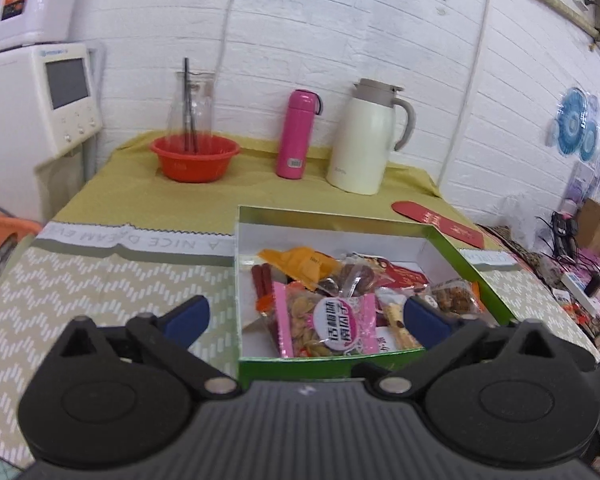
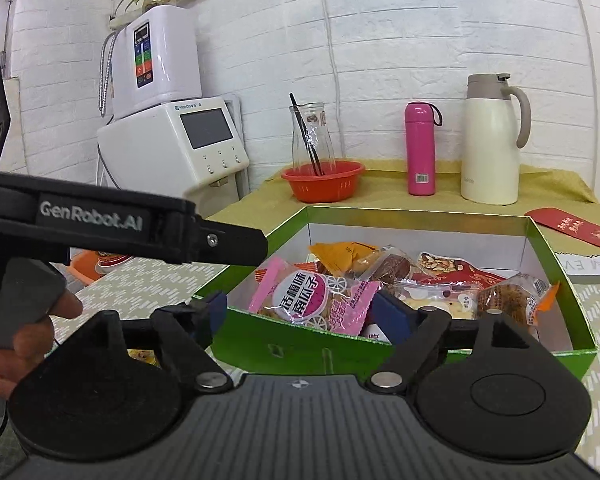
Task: Organize snacks
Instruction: 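Lift the pink bag into the green box and open the right gripper, then grasp the small yellow round cup snack with the right gripper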
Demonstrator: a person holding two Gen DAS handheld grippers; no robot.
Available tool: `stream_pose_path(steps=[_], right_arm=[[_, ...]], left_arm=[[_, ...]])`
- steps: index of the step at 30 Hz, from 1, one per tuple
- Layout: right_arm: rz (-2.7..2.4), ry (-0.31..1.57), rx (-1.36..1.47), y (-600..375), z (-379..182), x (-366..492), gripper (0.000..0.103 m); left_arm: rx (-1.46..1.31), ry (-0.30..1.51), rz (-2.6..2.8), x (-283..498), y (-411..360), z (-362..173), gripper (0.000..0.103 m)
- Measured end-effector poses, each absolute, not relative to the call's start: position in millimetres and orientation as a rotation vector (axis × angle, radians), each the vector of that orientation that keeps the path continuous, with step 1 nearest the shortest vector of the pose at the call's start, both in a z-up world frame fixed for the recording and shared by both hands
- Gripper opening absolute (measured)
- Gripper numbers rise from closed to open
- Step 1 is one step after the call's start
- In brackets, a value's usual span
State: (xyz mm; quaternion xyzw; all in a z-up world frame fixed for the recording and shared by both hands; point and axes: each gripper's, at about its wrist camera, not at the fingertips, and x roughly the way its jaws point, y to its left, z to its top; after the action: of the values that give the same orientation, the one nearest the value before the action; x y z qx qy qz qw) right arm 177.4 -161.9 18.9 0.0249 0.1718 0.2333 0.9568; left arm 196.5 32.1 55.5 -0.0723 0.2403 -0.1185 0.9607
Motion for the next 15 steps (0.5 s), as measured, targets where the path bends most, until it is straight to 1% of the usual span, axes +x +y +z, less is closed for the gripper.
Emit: stream_pose_path(steps=[5, 10, 15], right_arm=[[0.516, 0.356, 0.084, -165, 18, 160, 0.103], [0.552, 0.386, 0.060, -152, 14, 150, 0.103], [0.623, 0.453, 0.020, -132, 6, 146, 0.103]], left_arm=[[-0.150, 0.492, -0.206, 172, 40, 55, 0.103], [-0.143, 0.499, -0.161, 155, 55, 51, 0.103], [-0.194, 0.532, -0.101, 144, 98, 38, 0.103]])
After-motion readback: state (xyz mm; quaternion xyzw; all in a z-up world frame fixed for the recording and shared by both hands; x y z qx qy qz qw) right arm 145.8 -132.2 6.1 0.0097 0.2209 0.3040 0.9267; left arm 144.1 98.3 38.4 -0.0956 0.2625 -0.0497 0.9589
